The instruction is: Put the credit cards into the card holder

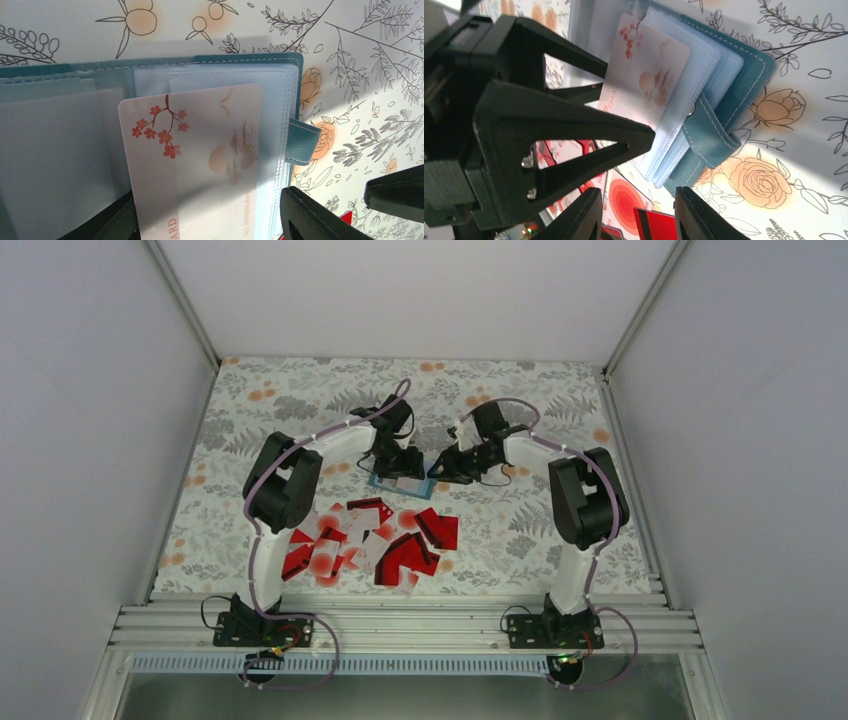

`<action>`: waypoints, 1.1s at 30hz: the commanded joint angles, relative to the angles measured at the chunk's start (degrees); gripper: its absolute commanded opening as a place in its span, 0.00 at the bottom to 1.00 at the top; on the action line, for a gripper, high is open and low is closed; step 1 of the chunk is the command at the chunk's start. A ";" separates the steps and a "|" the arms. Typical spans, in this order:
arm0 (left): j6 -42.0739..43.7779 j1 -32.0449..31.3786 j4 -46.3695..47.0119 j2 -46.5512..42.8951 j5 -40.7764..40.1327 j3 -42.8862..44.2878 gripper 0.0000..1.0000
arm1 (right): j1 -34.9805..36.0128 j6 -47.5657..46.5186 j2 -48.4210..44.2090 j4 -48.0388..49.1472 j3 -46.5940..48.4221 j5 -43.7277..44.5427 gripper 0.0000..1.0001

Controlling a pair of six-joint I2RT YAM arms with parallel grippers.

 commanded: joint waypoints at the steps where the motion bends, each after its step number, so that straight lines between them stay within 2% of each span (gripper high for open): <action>1: 1.45 -0.07 -1.41 1.68 -2.14 1.19 0.65 | -0.20 3.86 -0.61 4.81 -0.49 -1.14 0.36; 4: 1.90 -0.12 -1.40 1.88 -2.18 1.48 0.66 | -0.12 5.51 0.45 6.41 -0.32 -0.37 0.33; 5: 1.94 -0.08 -1.42 1.71 -2.41 1.57 0.85 | -0.20 5.97 0.82 6.79 -0.30 -0.09 0.32; 6: 1.93 -0.09 -1.46 1.47 -2.59 1.61 0.98 | -0.26 6.36 1.17 7.18 -0.30 0.24 0.32; 7: 1.93 -0.12 -1.46 1.17 -2.85 1.62 1.00 | -0.26 6.68 1.51 7.53 -0.34 0.57 0.31; 22: 2.12 -0.08 -0.98 -1.18 -6.98 0.83 1.00 | -0.37 8.58 3.92 9.71 -1.29 0.96 0.28; 29: 2.19 -0.17 -0.41 0.26 -5.53 0.98 0.84 | -0.28 9.83 6.58 11.47 -0.81 -0.74 0.25; 33: 2.12 -0.11 -0.01 0.46 -4.13 0.74 0.71 | -0.12 10.43 8.60 12.45 -0.61 -1.44 0.20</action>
